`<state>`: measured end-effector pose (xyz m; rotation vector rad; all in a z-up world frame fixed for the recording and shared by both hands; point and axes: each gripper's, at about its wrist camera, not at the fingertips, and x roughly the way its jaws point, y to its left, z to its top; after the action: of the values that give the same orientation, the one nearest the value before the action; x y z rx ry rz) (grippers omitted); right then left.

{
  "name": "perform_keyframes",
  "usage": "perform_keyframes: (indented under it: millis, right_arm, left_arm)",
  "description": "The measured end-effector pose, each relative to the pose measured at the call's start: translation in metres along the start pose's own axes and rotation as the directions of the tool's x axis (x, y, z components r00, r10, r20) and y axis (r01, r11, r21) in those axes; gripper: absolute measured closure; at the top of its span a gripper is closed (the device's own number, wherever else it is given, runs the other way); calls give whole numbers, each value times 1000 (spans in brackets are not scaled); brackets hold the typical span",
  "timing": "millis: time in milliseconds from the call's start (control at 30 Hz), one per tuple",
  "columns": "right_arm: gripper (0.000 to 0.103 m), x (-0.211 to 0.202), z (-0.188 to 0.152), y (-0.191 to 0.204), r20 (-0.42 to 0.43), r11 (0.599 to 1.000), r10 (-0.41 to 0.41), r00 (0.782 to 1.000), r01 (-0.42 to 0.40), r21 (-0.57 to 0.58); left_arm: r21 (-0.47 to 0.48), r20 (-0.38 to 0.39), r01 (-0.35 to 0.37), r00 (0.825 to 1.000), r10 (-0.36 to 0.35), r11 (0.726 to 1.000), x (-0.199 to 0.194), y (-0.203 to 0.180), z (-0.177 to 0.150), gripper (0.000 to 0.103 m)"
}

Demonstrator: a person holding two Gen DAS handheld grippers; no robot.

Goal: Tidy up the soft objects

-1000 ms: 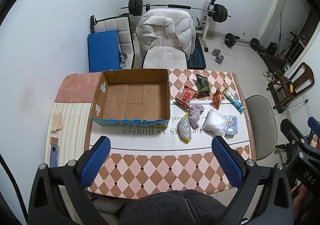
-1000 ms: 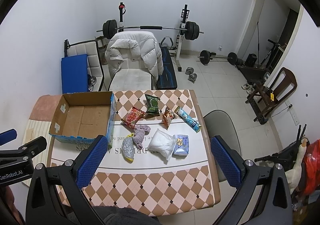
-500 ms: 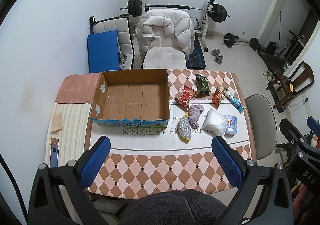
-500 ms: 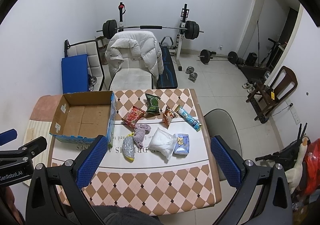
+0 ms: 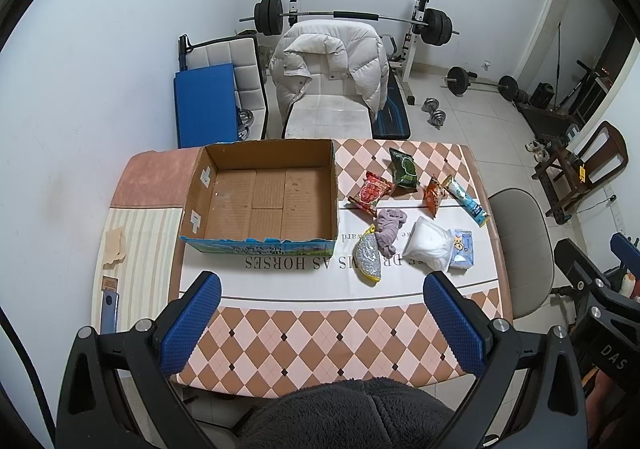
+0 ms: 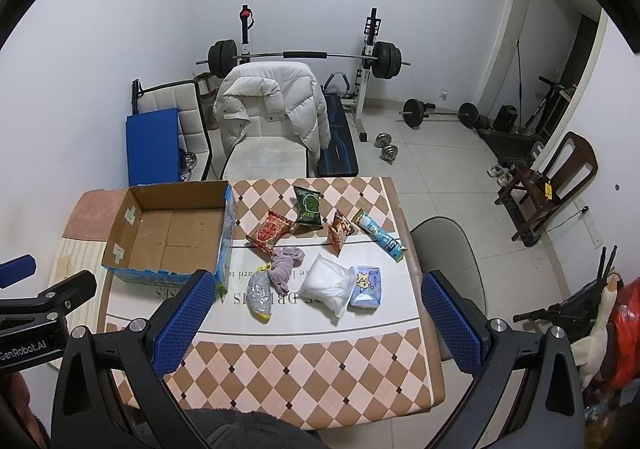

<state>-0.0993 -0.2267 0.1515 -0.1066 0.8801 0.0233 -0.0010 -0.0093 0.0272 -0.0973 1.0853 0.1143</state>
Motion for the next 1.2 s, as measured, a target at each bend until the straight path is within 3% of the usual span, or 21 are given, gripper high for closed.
perform_keyframes:
  millis: [167,300,433,567,667,700,800,867,967,1100,1133,1200]
  right_arm:
    - [0,10,2,-11,-38,999,33,999,-31,31]
    - [0,45,7,-32,-119,1000,8,993,-5,23]
    - [0,124,9,-62,-229,997,-64,971,51,-63]
    - [0,226,12,-79,-287,984,-69,955,18,-177]
    - [0,319,3,-78,-378,943,-114,919,-20,-333]
    - [0,347,1,-69,-377,933,-105,920,-41,-358]
    - [0,421,-37,-47,-483,864,-103,870,-162,-476]
    - [0,444,-66,-23,-568,835,-48,822,-279,-474]
    - [0,477,-86,-7,-644,779,-41,764,-379,-499]
    - [0,518,-102,16,-682,719,-76,727,-434,-543]
    - [0,527,-105,16,-687,720,-102,720,-423,-550]
    - [10,540,-103,9,-719,769,-88,689,-412,-489]
  left_arm:
    - [33,2,14,1000,-14,999,8,-11,10,0]
    - [76,-10,9,1000,-8,997,43,-27,30,0]
    - [143,-83,-11,996,23,990,108,-45,47,0]
    - [171,-212,22,977,15,985,186,-63,46,0]
    - [165,-318,26,948,28,986,245,-77,31,13]
    - [155,-361,32,932,26,987,266,-80,24,19]
    - [118,-450,29,893,28,993,313,-88,2,26]
    - [84,-497,21,867,24,996,337,-86,-12,26]
    - [34,-542,6,840,14,999,363,-82,-29,26]
    - [-7,-565,-1,825,-3,1000,382,-77,-41,26]
    - [-18,-565,2,825,-11,1000,386,-77,-42,26]
    - [-40,-562,10,827,-31,999,395,-79,-43,26]
